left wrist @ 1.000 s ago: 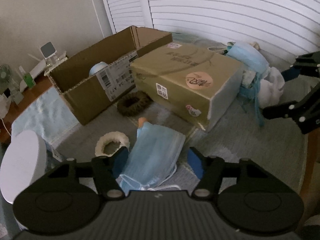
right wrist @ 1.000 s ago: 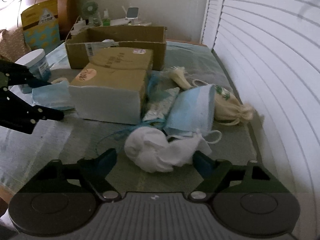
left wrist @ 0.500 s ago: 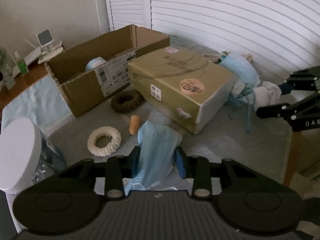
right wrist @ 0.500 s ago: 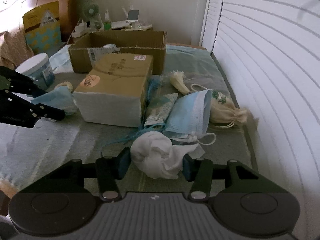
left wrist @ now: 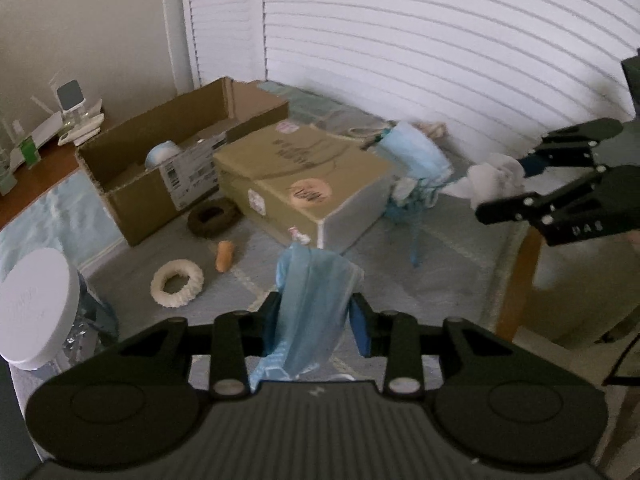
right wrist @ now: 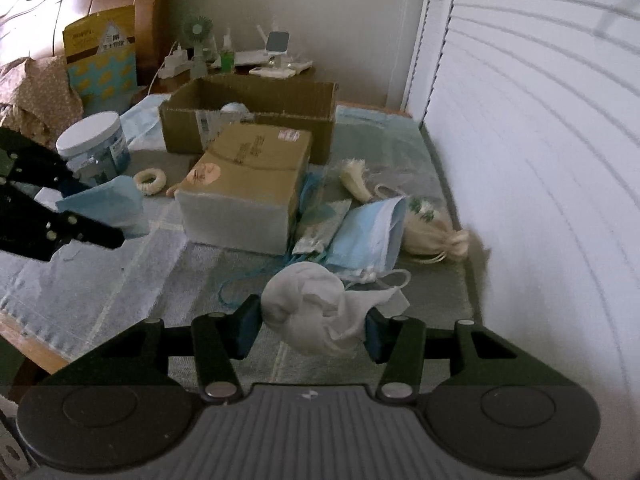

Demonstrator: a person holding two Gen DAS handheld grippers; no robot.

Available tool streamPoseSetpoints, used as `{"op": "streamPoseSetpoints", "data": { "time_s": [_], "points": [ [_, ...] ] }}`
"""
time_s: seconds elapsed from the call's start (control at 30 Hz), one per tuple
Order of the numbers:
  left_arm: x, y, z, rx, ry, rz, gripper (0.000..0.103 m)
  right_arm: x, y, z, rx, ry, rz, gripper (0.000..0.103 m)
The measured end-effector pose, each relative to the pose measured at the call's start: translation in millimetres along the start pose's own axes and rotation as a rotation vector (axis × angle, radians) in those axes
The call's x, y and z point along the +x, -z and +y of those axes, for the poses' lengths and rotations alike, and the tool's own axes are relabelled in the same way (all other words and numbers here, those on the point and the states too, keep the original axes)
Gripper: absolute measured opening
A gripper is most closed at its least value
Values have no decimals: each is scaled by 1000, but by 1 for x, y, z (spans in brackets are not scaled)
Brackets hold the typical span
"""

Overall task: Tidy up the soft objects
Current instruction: 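Carry the white cloth into the cardboard box and open the right gripper while the left holds the pouch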

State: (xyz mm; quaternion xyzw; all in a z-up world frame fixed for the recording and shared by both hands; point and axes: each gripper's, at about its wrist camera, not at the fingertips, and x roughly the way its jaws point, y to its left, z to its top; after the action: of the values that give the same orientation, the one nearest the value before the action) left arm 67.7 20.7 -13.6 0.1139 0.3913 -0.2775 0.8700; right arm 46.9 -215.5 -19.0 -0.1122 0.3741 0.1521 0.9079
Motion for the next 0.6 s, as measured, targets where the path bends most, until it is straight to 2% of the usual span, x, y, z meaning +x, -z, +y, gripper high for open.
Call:
{"op": "streamPoseSetpoints", "data": {
  "time_s": [0.27, 0.6],
  "points": [
    [-18, 1, -7, -9, -2, -52, 36, -18, -27, 0, 2, -39, -85, 56],
    [-28, 2, 4, -59, -57, -101, 35, 12, -93, 11, -63, -95, -160, 57]
  ]
}}
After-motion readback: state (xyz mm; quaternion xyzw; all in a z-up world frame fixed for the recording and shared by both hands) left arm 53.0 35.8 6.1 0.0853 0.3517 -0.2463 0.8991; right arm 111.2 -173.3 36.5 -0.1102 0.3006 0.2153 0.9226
